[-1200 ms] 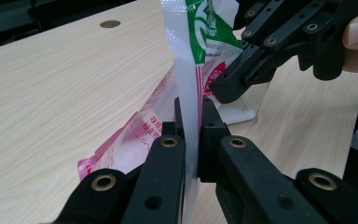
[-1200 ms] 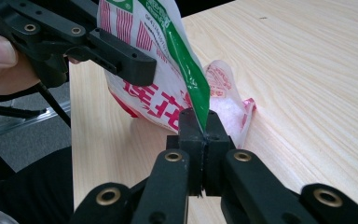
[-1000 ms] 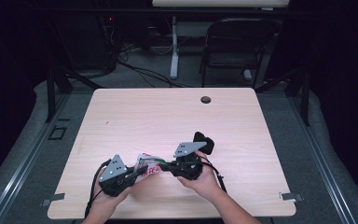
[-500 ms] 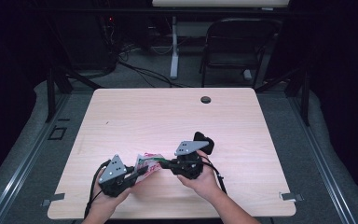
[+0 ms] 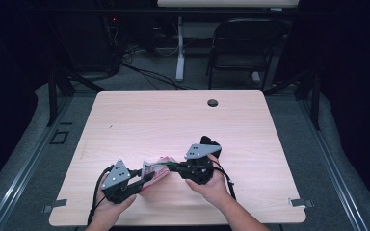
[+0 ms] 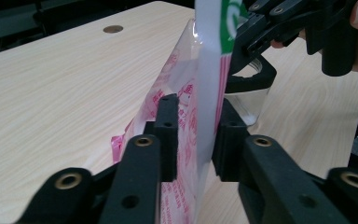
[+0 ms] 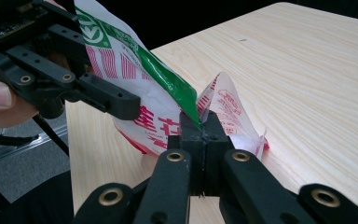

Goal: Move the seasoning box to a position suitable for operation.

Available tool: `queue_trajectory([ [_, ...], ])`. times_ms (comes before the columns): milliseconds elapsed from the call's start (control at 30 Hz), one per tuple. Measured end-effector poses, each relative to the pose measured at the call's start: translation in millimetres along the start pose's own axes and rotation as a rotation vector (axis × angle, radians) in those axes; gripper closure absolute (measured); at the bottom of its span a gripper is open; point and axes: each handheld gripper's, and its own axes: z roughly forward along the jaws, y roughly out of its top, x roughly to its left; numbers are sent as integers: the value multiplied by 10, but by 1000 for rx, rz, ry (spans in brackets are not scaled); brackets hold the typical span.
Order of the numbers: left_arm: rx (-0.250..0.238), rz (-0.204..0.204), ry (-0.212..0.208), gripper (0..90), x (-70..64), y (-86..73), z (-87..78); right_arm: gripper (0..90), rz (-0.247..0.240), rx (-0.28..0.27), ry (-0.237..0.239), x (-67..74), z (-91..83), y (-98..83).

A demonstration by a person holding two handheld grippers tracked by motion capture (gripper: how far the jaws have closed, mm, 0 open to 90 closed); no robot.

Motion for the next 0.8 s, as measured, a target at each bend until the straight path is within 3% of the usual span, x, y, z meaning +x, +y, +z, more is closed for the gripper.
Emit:
queue_trajectory([
  [267, 38, -25, 3, 588, 17, -95, 76, 900, 9, -7, -6, -28, 1, -2],
  [433, 78, -35, 24, 562, 55, -193, 150, 900, 20, -15, -5, -33, 3, -1],
  [533, 76, -50, 29, 563, 84, -226, 165, 900, 22, -19, -5, -31, 4, -3],
  [600, 75, -52, 16, 606, 94, -232, 168, 900, 22, -20, -6, -30, 7, -3],
  [667, 80, -45, 1, 711, 69, -225, 172, 900, 22, -22, -8, -28, 10, -1],
  [733, 94, -18, 7, 809, 31, -206, 177, 900, 23, -27, -9, -28, 13, 1],
  [800, 107, -10, 23, 845, 12, -185, 175, 900, 23, -31, -13, -19, 11, 9],
])
